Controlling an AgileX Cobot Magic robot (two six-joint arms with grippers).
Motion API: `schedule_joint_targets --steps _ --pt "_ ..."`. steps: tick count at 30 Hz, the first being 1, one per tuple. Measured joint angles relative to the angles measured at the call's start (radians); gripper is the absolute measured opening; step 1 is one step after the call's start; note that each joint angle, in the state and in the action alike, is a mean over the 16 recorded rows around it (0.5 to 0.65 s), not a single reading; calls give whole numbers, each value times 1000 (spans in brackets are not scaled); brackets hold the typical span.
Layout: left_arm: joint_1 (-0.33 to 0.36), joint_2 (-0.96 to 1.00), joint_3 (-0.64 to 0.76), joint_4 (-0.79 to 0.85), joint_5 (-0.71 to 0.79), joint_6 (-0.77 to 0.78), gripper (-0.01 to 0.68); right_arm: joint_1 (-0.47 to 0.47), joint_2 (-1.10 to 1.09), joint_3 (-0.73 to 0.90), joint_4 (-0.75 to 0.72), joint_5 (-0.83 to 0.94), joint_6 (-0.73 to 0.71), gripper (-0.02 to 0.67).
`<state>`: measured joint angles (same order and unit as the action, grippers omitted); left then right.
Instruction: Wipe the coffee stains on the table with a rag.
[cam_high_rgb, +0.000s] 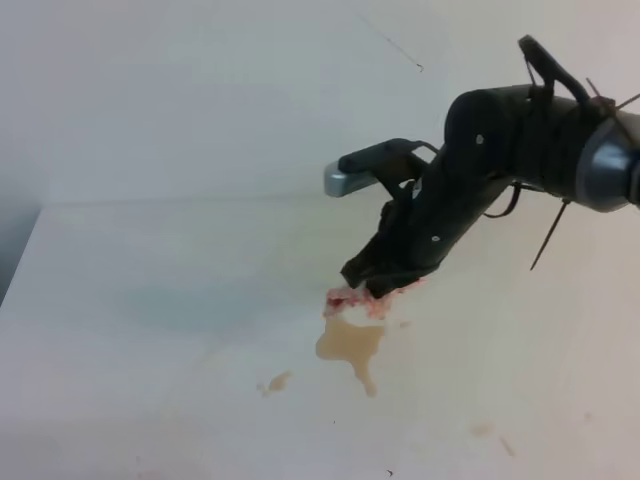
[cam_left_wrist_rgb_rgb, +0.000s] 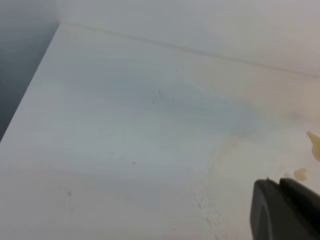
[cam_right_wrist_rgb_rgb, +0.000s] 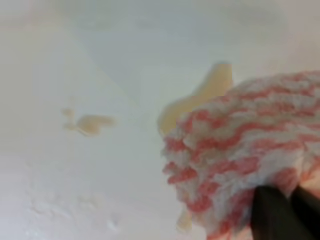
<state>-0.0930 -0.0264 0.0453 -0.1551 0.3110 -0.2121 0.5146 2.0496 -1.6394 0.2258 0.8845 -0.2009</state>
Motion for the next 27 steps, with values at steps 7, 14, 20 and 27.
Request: schedule_joint_targets --steps 7,14,20,27 --pt "0 0 0 0 0 0 1 69 64 -29 9 -84 -20 15" --pt "0 0 0 0 0 0 1 89 136 -29 5 -61 -25 15" --pt "0 0 0 0 0 0 1 90 161 -29 -29 38 -23 15" --pt "0 0 0 0 0 0 1 77 152 -29 -85 116 -1 15"
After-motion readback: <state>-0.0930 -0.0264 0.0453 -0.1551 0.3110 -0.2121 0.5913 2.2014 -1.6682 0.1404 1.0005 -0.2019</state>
